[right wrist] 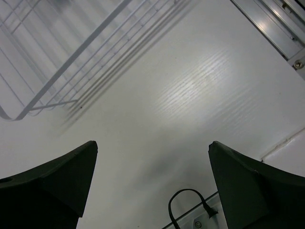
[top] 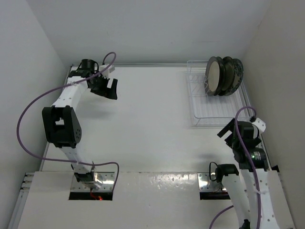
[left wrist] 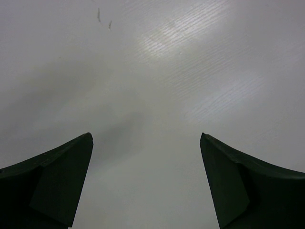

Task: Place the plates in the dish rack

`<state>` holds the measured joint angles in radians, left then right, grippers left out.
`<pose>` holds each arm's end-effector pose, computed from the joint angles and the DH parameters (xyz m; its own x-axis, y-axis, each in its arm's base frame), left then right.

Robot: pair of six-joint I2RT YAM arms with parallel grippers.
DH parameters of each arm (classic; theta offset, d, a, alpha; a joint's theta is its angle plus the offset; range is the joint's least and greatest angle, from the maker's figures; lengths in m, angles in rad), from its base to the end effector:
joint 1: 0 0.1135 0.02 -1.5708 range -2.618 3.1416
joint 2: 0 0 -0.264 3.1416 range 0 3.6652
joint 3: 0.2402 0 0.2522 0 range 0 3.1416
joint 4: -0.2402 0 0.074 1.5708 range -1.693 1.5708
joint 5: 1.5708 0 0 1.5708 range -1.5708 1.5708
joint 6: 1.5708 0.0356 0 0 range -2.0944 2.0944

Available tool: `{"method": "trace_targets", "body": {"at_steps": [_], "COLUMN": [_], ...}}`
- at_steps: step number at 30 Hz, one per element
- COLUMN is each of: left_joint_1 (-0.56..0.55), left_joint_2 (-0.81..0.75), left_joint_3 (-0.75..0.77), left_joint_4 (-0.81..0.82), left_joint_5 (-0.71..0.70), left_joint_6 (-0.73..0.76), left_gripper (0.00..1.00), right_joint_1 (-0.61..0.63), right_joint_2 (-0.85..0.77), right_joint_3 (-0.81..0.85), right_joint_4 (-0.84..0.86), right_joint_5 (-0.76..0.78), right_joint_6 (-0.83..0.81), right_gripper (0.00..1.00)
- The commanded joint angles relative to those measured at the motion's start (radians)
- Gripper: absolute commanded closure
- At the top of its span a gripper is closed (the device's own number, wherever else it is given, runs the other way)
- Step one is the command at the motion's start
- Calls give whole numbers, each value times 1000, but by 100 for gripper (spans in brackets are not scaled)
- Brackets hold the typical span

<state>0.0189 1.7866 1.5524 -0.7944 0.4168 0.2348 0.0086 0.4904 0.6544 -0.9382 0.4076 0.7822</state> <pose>0.3839 -0.0072 0.2816 -0.7883 0.1979 -0.5825 0.3856 0.8967 -0.2172 0.0954 -0.0133 0.2624 -0.3017 0.6445 -0.7025 0.6882 0.6572 0.3074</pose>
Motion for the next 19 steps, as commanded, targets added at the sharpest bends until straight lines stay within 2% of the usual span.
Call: {"method": "trace_targets", "body": {"at_steps": [1, 19], "left_joint_1": [-4, -13], "left_joint_2": [-90, -119], "left_joint_3": [-24, -52], "left_joint_4": [38, 57], "left_joint_5": [-18, -18], "left_joint_6": [-2, -2], "left_gripper": [0, 0], "right_joint_1": [-2, -2], "right_joint_2": [-27, -41], "right_joint_3": [-21, -27], "right_joint_4": [-51, -60], "right_joint_5": [28, 40], "right_joint_6": [92, 140], "right_gripper": [0, 0]}}
